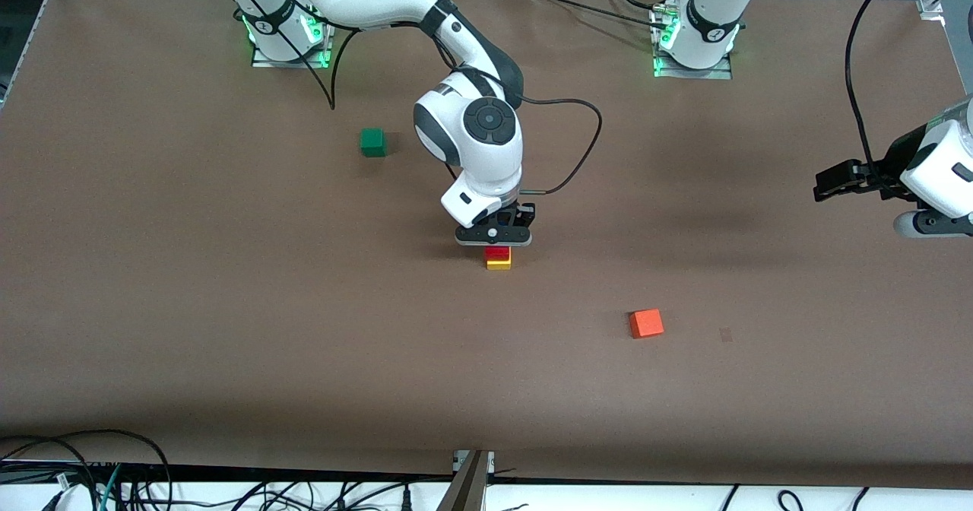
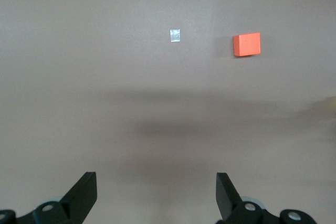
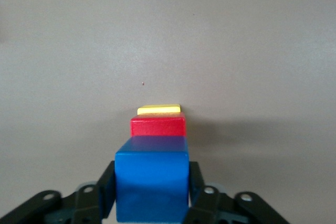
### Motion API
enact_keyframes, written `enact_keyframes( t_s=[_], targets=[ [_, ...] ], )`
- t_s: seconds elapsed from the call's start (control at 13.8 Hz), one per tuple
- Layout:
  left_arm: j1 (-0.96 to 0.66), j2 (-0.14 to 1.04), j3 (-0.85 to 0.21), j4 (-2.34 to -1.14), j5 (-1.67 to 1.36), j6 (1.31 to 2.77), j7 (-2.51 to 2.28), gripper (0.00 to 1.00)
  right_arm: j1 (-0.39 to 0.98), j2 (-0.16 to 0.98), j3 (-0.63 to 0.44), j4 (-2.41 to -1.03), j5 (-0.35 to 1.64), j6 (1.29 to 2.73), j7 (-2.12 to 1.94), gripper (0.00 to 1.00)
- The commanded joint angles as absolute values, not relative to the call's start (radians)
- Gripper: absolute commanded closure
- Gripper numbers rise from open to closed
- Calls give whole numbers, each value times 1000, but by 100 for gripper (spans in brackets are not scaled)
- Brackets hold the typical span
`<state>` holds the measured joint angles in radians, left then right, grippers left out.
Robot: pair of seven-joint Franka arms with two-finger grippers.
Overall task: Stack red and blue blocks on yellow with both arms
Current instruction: 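Lower the blue cube onto the red cube and open the right gripper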
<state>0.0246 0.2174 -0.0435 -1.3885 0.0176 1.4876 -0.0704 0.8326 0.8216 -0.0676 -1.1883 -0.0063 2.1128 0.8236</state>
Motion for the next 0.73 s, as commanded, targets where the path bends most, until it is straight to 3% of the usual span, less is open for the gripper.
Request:
enact_keyframes(
  t_s=[0.0, 0.07, 0.15, 0.36, 0.65],
  targets=[
    [34, 202, -40, -1402, 9, 1497, -55, 0, 842, 842, -80, -1154, -23, 2117, 836, 27],
    [38, 204, -38, -1402, 8, 1497, -49, 0, 842, 842, -80, -1152, -23, 2115, 836, 8],
    [40, 204, -35, -1402, 8, 1497, -48, 0, 841, 838, -81, -1152, -21, 2114, 835, 0],
    [40, 204, -31, -1402, 17, 1497, -46, 0, 822, 798, -86, -1151, -12, 2042, 827, 0],
    [63, 204, -28, -1402, 8, 1499, -38, 0, 738, 620, -119, -1164, -5, 1950, 822, 0]
  ],
)
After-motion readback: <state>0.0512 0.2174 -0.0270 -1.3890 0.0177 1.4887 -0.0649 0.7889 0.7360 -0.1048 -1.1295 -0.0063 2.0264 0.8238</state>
